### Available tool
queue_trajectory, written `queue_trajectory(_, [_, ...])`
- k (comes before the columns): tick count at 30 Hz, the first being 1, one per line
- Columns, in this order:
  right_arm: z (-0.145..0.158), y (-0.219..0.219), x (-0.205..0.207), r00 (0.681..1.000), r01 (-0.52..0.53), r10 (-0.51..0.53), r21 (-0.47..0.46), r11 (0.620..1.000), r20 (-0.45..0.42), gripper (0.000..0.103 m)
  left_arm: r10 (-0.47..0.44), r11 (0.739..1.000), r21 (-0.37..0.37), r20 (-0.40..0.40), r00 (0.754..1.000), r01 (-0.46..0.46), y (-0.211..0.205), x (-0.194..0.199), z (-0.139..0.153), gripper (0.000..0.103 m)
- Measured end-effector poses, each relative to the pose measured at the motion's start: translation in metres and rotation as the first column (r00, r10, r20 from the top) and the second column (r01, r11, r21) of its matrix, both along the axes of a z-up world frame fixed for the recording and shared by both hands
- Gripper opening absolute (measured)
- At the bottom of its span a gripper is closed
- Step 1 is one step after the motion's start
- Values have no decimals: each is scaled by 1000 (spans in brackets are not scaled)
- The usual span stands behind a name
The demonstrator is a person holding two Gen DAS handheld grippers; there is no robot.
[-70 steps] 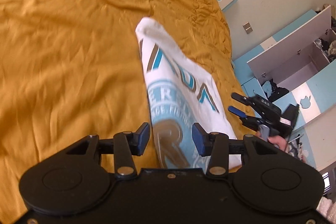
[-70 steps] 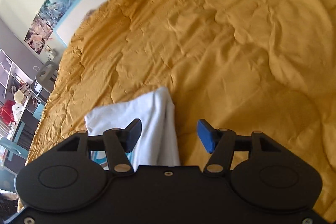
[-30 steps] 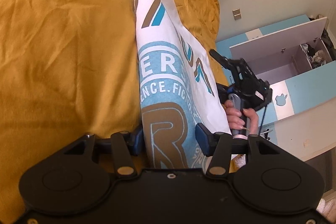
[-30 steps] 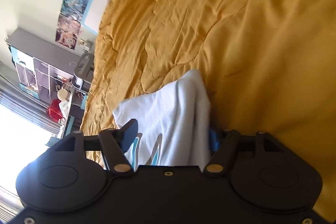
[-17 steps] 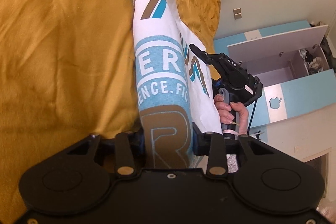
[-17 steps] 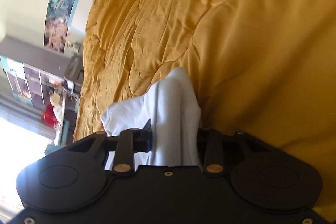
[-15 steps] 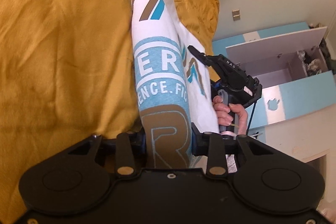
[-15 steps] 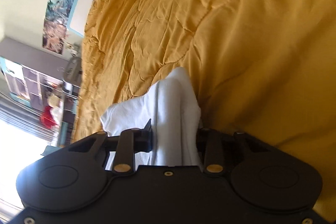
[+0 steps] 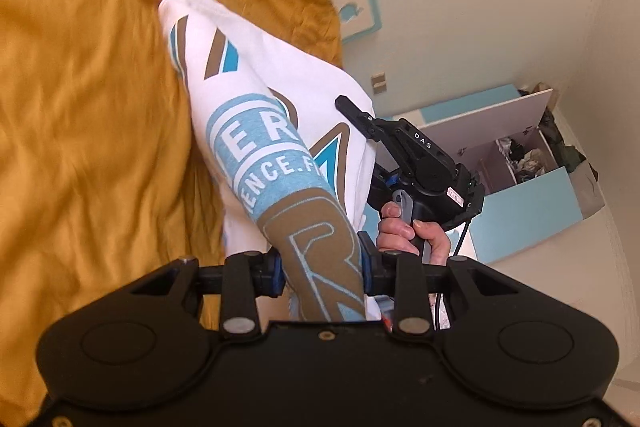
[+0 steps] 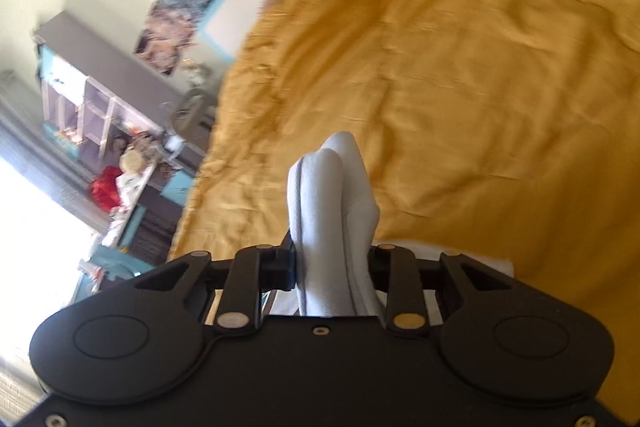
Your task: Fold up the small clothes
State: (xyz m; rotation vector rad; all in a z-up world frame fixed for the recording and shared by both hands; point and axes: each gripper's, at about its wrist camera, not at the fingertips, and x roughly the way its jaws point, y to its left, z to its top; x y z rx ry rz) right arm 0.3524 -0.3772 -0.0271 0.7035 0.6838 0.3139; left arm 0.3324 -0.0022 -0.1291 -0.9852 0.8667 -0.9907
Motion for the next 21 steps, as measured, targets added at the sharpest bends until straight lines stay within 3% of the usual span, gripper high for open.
queue_trajectory(5, [16,73,28,992,-111,108,35,993,60,27,129,991,20,78,989,-131,79,-16,34,31])
queue_trajectory(9, [7,134,56,977,-204,199,55,977,77,27,231,969,61,108,967,-238,141,-32,39,32])
queue_trajectory(13, [-34,181,83,969,-247,247,81,966,1,27,322,941,97,41,946,-324,188,-41,7,32])
queue_trajectory(17, [-102,220,90,954,-251,262,90,964,-148,27,386,915,155,-70,920,-372,223,-52,-44,32])
queue_trajectory(21, [-143,231,78,946,-226,236,72,972,-221,32,374,918,189,-115,920,-349,241,-59,-74,32])
